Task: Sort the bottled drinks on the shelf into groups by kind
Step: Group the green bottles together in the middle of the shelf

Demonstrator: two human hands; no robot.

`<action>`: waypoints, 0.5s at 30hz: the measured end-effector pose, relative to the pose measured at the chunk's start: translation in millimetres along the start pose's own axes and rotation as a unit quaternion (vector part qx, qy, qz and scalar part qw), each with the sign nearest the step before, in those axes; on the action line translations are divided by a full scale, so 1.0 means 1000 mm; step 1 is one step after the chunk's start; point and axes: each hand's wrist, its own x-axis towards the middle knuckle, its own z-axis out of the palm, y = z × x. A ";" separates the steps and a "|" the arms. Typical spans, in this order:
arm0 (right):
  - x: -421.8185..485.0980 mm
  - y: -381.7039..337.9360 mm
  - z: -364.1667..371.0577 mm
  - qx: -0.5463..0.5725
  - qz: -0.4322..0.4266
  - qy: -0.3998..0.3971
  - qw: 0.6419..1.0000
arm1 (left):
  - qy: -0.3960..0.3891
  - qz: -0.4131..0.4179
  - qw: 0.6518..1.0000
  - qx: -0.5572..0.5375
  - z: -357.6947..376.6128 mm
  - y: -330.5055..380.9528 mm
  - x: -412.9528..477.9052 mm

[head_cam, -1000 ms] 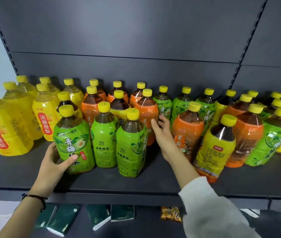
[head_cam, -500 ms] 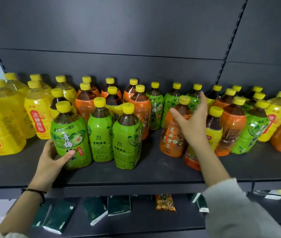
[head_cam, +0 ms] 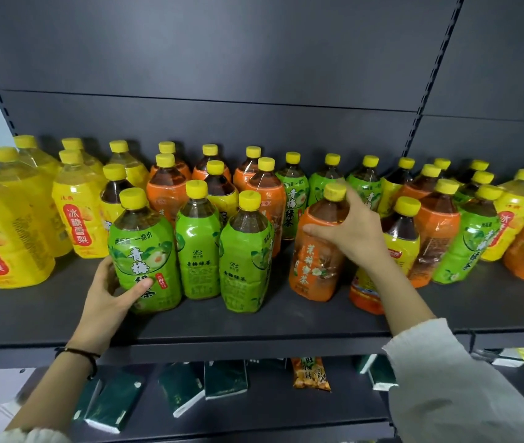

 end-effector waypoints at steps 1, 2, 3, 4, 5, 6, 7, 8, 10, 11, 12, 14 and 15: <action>-0.003 -0.001 0.001 0.012 -0.002 -0.007 1.000 | -0.003 -0.001 1.000 -0.002 0.000 -0.002 0.000; -0.007 0.001 0.004 0.035 -0.001 -0.014 0.999 | -0.007 0.000 1.000 -0.003 0.000 -0.002 0.000; -0.013 0.004 0.008 0.069 0.006 -0.019 0.997 | -0.009 0.001 1.000 -0.006 0.001 -0.003 -0.001; -0.020 0.008 0.014 0.104 0.019 -0.022 0.994 | -0.010 0.002 1.000 -0.007 0.002 -0.003 -0.002; -0.027 0.013 0.020 0.136 0.030 -0.021 0.990 | -0.010 0.004 1.000 -0.009 0.003 -0.003 -0.003; -0.035 0.018 0.025 0.165 0.036 -0.017 0.986 | -0.009 0.005 1.000 -0.009 0.005 -0.002 -0.004; -0.041 0.021 0.029 0.186 0.035 -0.009 0.982 | -0.011 0.007 1.000 -0.008 0.006 -0.002 -0.005; -0.045 0.023 0.031 0.201 0.033 0.002 0.979 | -0.012 0.006 1.000 -0.008 0.007 -0.001 -0.006; -0.050 0.023 0.033 0.212 0.033 0.022 0.976 | -0.012 0.002 1.000 -0.009 0.008 -0.001 -0.007; -0.051 0.024 0.033 0.212 0.036 0.033 0.976 | -0.012 -0.002 1.000 -0.009 0.009 -0.003 -0.007; -0.053 0.024 0.033 0.211 0.040 0.043 0.976 | -0.011 -0.004 1.000 -0.012 0.010 -0.002 -0.009; -0.060 0.027 0.031 0.211 0.042 0.053 0.975 | -0.011 -0.009 1.000 -0.012 0.011 -0.001 -0.011; -0.064 0.029 0.028 0.213 0.039 0.055 0.975 | -0.012 -0.010 1.000 -0.014 0.012 -0.001 -0.012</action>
